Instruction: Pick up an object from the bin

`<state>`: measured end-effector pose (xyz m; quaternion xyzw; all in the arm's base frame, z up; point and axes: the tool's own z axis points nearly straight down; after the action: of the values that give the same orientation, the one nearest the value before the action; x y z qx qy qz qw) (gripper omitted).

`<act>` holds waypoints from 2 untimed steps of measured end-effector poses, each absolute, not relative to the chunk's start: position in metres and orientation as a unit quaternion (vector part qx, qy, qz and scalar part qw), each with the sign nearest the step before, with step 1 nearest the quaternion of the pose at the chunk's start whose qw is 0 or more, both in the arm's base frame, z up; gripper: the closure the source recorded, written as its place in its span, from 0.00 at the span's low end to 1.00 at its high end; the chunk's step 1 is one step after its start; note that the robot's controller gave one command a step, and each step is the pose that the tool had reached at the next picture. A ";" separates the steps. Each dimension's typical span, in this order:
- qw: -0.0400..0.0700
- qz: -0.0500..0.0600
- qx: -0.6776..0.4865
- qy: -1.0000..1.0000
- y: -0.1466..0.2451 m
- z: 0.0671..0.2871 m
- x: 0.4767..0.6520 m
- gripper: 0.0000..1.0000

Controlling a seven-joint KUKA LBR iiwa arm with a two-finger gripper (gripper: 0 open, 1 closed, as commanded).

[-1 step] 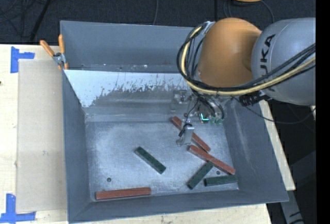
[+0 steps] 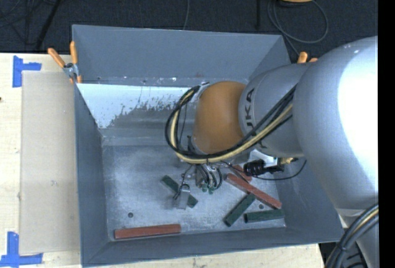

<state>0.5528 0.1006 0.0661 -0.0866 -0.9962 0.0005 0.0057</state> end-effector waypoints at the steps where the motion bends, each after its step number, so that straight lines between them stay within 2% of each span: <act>1: 0.001 0.000 -0.155 -0.988 0.097 0.100 0.540 0.00; 2: 0.002 0.000 -0.222 -0.975 0.090 0.099 0.526 0.00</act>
Offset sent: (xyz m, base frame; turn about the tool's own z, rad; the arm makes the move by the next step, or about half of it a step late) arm -0.0131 -0.0036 0.0339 0.1384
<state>0.5255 0.0901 0.0991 -0.2215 -0.9752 0.0003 0.0020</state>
